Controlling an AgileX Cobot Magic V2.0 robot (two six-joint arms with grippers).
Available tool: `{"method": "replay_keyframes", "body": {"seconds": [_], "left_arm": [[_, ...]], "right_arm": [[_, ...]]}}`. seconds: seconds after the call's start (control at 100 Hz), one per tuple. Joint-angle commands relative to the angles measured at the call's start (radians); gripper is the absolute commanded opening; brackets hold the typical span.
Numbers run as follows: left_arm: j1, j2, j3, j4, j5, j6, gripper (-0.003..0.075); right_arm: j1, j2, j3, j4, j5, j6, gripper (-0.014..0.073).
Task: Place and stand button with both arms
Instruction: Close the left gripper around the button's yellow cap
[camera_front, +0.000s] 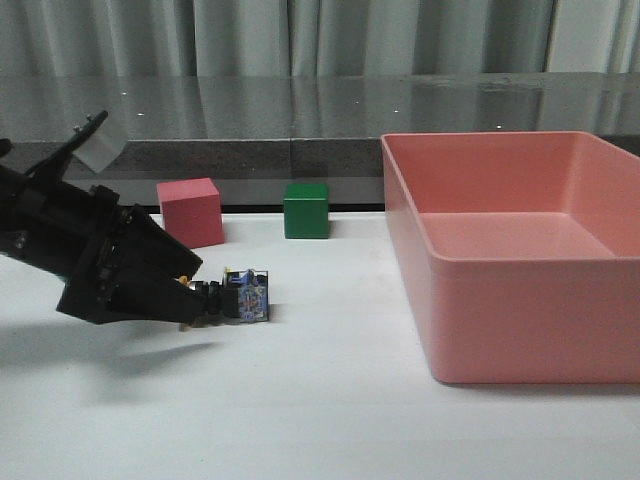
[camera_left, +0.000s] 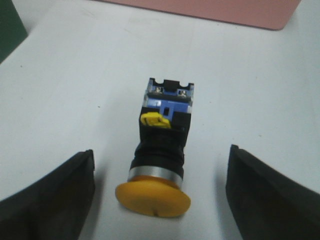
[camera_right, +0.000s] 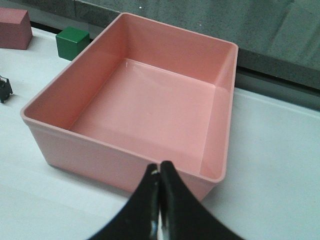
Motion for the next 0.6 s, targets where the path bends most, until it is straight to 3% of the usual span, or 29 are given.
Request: {"method": "replay_keyframes", "body": {"seconds": [0.0, 0.2, 0.29, 0.45, 0.59], "left_arm": [[0.000, -0.026, -0.022, -0.058, 0.076, 0.022, 0.0490], [0.000, 0.002, -0.022, -0.083, 0.081, 0.040, 0.0452], [0.000, 0.002, -0.022, -0.083, 0.075, 0.040, 0.0331], [0.000, 0.002, -0.022, -0.083, 0.081, 0.042, -0.0015], [0.001, -0.013, -0.022, -0.083, 0.146, 0.042, -0.0020]], "right_arm": [[-0.003, 0.007, -0.026, 0.012, -0.075, 0.001, -0.0076], [-0.003, 0.007, -0.026, 0.012, -0.075, 0.001, -0.0076], [-0.003, 0.007, -0.026, 0.012, -0.075, 0.001, -0.0076], [-0.003, 0.007, -0.026, 0.012, -0.075, 0.001, -0.0076], [-0.003, 0.007, -0.026, 0.012, -0.075, 0.001, -0.0076]]}}
